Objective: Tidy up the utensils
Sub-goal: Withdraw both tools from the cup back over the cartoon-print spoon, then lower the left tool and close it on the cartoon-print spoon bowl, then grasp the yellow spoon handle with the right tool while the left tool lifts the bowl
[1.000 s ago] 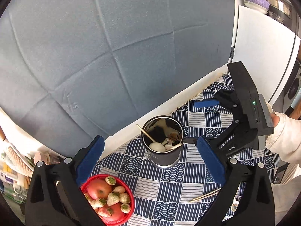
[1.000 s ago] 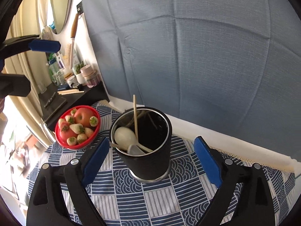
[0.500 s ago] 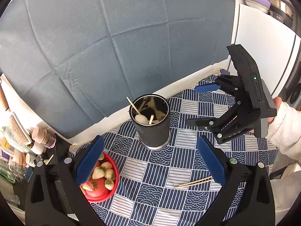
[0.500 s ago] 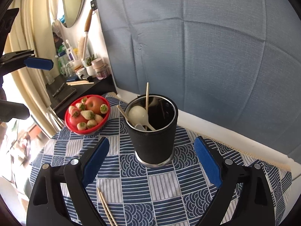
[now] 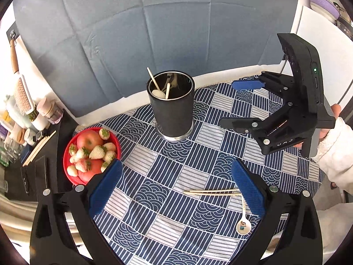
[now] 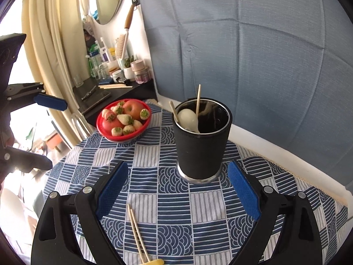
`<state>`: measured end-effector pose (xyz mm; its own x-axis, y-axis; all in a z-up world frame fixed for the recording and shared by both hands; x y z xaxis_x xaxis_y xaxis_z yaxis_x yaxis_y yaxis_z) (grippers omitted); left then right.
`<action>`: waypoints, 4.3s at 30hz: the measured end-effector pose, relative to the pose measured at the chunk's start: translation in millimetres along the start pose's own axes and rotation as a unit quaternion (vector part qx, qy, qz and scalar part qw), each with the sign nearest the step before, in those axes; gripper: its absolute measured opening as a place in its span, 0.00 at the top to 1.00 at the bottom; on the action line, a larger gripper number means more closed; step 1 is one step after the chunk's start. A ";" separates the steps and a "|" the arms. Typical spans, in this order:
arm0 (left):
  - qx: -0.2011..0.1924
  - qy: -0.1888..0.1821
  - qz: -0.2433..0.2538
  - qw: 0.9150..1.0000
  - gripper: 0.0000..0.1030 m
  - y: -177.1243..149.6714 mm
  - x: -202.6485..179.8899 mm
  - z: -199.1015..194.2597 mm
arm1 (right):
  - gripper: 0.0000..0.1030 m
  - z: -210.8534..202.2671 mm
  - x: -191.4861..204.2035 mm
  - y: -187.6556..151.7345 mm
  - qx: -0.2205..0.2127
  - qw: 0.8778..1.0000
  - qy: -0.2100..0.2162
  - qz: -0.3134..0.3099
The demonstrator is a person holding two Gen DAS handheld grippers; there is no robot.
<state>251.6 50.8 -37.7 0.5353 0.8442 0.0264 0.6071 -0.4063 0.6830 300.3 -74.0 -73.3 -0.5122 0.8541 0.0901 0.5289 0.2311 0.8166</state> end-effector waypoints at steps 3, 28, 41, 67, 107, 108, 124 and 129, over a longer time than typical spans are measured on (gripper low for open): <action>0.014 0.012 -0.025 1.000 0.06 -15.9 -4.4 -3.2 | 0.15 -1.6 7.7 -4.5 0.001 1.000 0.018 -0.012; 0.084 0.062 -0.098 0.990 0.06 -127.3 -81.4 -4.2 | 0.11 -35.4 37.1 -77.6 0.044 0.990 0.131 -0.037; 0.109 0.020 -0.086 0.990 0.06 -150.1 -126.3 25.2 | 0.10 -43.2 21.5 -109.1 0.059 0.990 0.123 -0.027; 0.201 0.007 -0.068 0.977 0.11 -207.6 -151.6 88.9 | 0.10 -32.7 16.4 -163.9 0.126 0.986 0.104 -0.035; 0.253 -0.041 -0.120 0.959 0.59 -284.6 -148.5 16.8 | 0.29 -16.5 93.0 -228.0 0.224 0.950 0.217 0.003; 0.247 -0.041 -0.126 0.960 0.59 -288.0 -149.1 11.6 | 0.30 -17.9 96.2 -228.4 0.226 0.948 0.225 0.009; 0.214 -0.045 -0.144 0.965 0.59 -280.3 -143.2 -24.5 | 0.44 -0.3 110.5 -234.5 0.267 0.907 0.280 0.170; 0.206 -0.052 -0.131 0.968 0.59 -257.9 -137.5 -23.0 | 0.77 14.7 99.7 -238.8 0.283 0.879 0.281 0.261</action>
<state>7.9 47.6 -200.7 0.3747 0.9060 -0.1967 0.9014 -0.3063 0.3061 132.9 -37.1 -267.6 -0.2696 0.5845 0.7653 0.9616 0.2065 0.1810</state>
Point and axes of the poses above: each gripper's, at about its wrist camera, not at the fingertips, and z roughly the way its jaws point, x to its left, y to its top, the point moved 6 cm from there along z, roughly the way its jaws point, and after that the axes turned 9 degrees about -x, right-handed, at the moved point
